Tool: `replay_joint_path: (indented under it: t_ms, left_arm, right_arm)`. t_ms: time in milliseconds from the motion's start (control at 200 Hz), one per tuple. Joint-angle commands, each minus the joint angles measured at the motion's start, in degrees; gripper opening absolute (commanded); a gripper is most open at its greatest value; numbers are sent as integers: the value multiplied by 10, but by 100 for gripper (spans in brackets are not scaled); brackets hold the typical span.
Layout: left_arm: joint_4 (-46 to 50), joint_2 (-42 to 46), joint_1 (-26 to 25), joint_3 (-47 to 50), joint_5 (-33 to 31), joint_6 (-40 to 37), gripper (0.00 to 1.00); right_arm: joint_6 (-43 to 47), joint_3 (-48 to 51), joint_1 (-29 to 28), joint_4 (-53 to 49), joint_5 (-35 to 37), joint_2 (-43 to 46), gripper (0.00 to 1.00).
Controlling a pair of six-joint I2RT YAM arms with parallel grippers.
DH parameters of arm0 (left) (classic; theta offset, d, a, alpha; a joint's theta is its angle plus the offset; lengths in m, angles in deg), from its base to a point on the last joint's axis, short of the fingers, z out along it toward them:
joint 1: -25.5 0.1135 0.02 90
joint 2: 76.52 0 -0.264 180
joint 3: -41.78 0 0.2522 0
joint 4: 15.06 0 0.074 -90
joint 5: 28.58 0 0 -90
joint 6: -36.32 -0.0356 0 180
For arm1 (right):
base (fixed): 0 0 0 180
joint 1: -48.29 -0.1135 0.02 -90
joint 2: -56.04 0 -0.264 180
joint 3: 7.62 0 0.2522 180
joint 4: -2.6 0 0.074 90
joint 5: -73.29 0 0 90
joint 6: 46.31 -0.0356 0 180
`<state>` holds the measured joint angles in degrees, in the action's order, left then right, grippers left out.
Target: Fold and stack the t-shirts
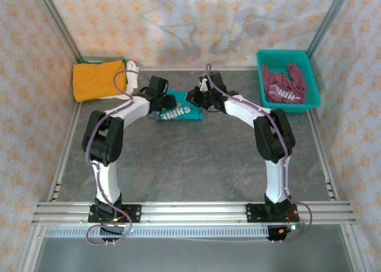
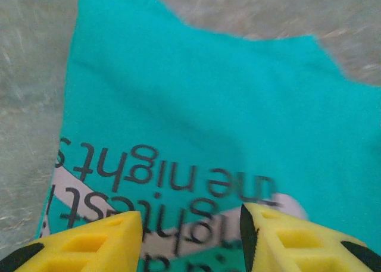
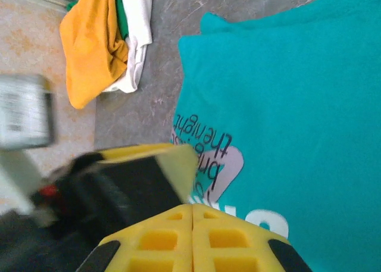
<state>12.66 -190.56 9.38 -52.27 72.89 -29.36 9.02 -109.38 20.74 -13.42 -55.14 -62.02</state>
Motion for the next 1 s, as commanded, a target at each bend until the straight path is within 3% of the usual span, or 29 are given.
replay_joint_path:
  t_ms: [0,180,445,691,996]
  left_arm:
    - [-35,-22,3,12,-4,15,47]
    - [-29,-46,6,31,-21,20,46]
    - [-23,-15,4,88,-11,17,45]
    - [-44,43,-6,188,1,30,45]
    - [-10,192,-15,291,25,86,45]
  right_arm:
    - [-22,-14,5,21,-5,-55,7]
    - [-27,3,24,24,8,-122,5]
    - [-14,65,31,34,30,-113,3]
    - [-18,170,26,69,39,-32,4]
    - [-38,307,-6,71,59,93,4]
